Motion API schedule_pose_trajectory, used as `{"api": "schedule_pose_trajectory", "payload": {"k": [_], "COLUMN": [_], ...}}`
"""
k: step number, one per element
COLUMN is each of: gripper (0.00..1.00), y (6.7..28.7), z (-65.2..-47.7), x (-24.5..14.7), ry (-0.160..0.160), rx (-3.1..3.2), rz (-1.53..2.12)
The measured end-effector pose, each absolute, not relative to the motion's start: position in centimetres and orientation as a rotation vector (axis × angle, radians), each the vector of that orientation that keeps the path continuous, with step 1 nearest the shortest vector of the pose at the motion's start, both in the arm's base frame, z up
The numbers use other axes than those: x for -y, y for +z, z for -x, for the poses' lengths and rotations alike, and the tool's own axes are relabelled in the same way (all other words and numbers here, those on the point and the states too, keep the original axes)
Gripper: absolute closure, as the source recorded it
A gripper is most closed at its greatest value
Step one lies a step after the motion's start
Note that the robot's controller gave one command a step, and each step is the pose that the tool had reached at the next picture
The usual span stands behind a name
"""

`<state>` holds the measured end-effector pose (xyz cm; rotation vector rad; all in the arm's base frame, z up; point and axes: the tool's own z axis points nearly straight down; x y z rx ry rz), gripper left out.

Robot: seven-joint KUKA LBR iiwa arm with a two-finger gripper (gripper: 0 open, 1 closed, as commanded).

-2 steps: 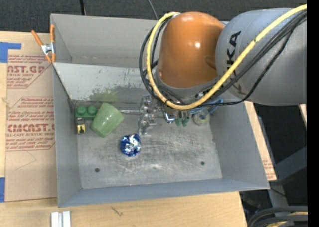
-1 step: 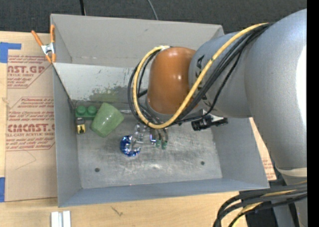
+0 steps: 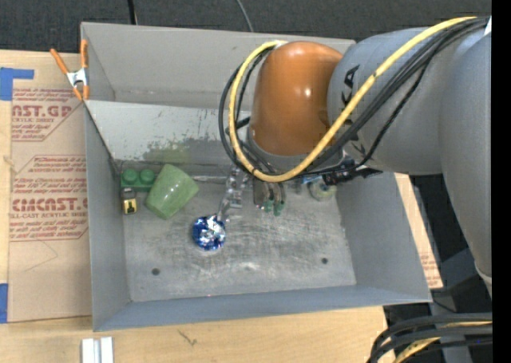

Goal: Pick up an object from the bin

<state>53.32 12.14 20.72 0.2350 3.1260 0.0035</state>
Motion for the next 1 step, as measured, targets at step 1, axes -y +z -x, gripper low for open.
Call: {"api": "schedule_pose_trajectory", "payload": {"k": [1], "gripper": [0.00], "y": [20.39], "z": [-53.20], "x": [-12.14], "ry": [0.001], "rx": [-3.131], "rz": [-0.235]}}
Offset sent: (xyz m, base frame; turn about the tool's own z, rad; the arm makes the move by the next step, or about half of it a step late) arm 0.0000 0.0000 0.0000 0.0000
